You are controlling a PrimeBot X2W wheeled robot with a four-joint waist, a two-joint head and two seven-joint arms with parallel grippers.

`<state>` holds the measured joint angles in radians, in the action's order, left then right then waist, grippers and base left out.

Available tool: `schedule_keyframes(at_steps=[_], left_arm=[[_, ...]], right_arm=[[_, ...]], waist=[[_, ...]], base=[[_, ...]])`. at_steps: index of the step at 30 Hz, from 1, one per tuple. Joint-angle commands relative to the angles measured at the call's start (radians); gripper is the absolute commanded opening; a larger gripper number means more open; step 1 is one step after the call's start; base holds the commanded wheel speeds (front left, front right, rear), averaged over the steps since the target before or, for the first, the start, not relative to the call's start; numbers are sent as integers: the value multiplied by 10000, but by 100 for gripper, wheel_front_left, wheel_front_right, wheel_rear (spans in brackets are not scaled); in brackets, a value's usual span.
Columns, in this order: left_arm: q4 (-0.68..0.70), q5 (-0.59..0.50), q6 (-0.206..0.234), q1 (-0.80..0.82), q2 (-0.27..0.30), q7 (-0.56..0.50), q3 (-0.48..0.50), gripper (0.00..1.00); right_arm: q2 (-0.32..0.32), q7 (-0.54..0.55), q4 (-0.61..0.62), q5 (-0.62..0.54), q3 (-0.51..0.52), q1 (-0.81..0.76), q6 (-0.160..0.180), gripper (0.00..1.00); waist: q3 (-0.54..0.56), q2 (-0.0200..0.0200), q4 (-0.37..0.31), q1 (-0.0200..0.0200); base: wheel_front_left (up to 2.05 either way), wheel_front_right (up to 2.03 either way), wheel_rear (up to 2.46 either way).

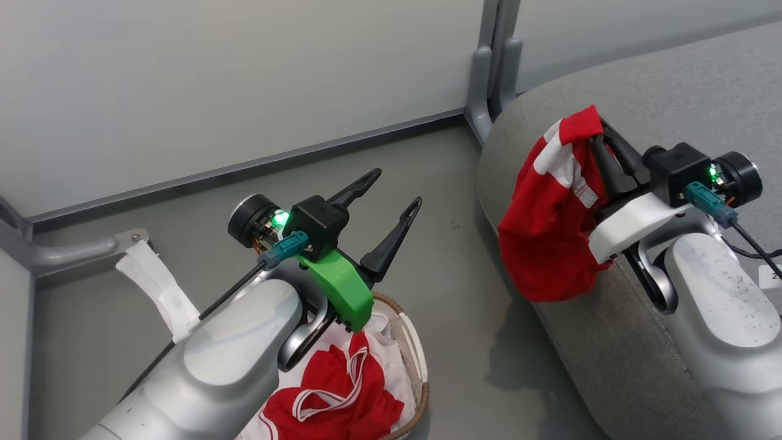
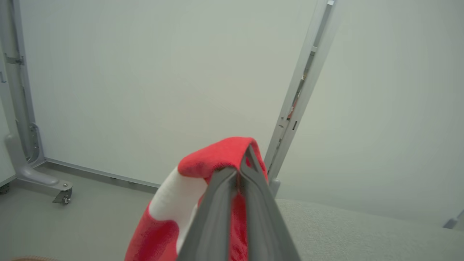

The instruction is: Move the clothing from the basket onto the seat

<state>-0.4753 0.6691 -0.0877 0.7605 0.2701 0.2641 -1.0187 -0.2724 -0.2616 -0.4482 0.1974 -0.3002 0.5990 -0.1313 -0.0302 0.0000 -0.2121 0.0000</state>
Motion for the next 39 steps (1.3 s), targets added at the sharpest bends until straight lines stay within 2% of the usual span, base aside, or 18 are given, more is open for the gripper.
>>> schedule_keyframes(at_steps=[1,13,19,26,30,35,39], left_arm=[[49,-129,6,-210,-42,3,87,100],[-56,-634,-164,-471,-442,5,356,100],[-76,-891,-234,-313,-514,5,389,100],[-1,-1025,-249,-125,-457,5,585,100],[77,-1132,-210,-36,-355,5,646,100],[437,-1328,-64,53,-204,-11,600,100],[896,-1397,65,-3,-118,-62,561,100]], right_arm=[[-90,-51,119,-57,155,-213,10,0],[22,-51,729,-249,1288,-779,10,0],[250,-51,943,-339,1576,-847,10,0],[583,-51,557,-67,1961,-245,10,0],[395,-53,22,219,2037,705,10,0],[-263,159,-725,423,2054,2375,10,0],[-1067,589,-1400,532,2483,3939,10,0]], waist=[[-482,0,-743,0],[-1471,0,-2225,0],[-1899,0,-2506,0],[-2420,0,-2380,0],[-2811,0,-2139,0],[-3376,0,-1756,0],[-3946,0,-1287,0]], base=[[0,0,0],[0,0,0],[0,0,0],[0,0,0],[0,0,0],[0,0,0],[0,0,0]])
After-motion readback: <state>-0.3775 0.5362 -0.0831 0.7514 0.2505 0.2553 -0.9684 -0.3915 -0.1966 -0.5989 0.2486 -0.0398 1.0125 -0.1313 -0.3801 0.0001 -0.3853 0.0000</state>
